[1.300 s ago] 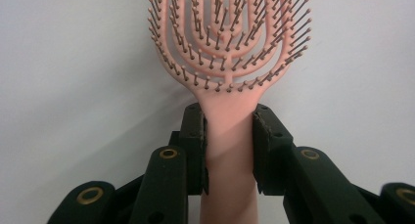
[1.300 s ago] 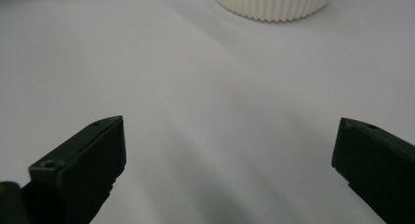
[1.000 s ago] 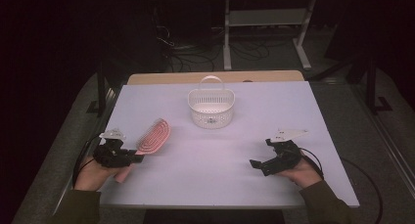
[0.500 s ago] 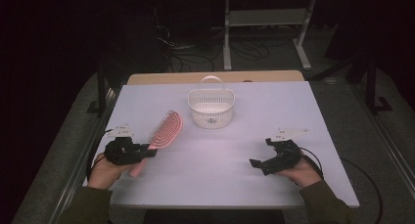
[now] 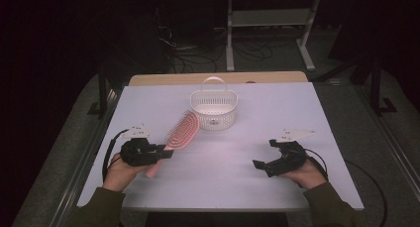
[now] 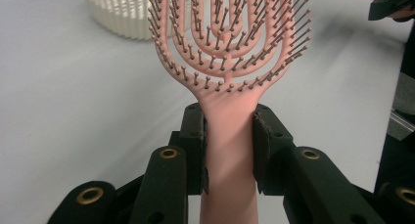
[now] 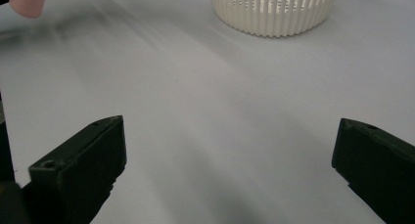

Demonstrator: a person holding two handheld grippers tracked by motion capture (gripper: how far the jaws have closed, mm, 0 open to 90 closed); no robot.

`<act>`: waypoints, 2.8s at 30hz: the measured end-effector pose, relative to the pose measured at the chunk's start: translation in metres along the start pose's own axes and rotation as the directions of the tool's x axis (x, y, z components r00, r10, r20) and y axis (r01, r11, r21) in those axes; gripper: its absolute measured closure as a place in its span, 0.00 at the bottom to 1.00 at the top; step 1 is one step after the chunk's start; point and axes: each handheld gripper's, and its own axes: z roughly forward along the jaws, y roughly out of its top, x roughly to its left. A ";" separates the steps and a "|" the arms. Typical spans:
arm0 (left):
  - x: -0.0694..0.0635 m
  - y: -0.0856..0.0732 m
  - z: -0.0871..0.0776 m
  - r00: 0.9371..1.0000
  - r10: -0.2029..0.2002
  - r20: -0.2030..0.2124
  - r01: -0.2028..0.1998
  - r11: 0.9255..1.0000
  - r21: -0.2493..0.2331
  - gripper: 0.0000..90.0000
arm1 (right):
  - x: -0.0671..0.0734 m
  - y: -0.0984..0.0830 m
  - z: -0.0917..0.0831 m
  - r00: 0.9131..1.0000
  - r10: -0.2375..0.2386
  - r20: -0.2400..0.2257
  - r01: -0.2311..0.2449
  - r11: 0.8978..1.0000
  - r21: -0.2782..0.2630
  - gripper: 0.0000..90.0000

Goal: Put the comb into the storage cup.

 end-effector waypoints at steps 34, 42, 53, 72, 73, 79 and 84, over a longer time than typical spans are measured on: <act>-0.034 0.023 0.054 0.995 0.061 0.078 -0.058 0.997 -0.045 0.78 | 0.010 0.017 0.016 0.999 0.026 -0.018 -0.026 1.000 0.013 0.00; -0.038 0.018 0.055 0.996 0.062 0.058 -0.058 0.996 -0.066 0.78 | 0.013 0.028 0.015 0.999 0.026 -0.048 -0.027 0.999 -0.026 0.00; -0.036 0.016 0.057 0.998 0.059 0.038 -0.056 0.995 -0.081 0.78 | 0.015 0.044 0.017 0.996 0.030 -0.090 -0.036 0.997 -0.072 0.00; -0.042 0.017 0.064 0.996 0.089 0.020 -0.087 0.993 -0.083 0.78 | 0.022 0.069 0.023 0.993 0.029 -0.117 -0.044 0.990 -0.133 0.00; -0.043 0.017 0.065 0.996 0.089 0.014 -0.088 0.993 -0.084 0.78 | 0.023 0.069 0.023 0.993 0.029 -0.118 -0.045 0.990 -0.135 0.00; -0.044 0.016 0.065 0.995 0.096 0.002 -0.095 0.992 -0.087 0.78 | 0.024 0.076 0.027 0.989 0.034 -0.142 -0.055 0.988 -0.146 0.00; -0.044 0.015 0.065 0.996 0.088 -0.011 -0.089 0.991 -0.100 0.78 | 0.025 0.081 0.034 0.989 0.019 -0.149 -0.040 0.989 -0.141 0.00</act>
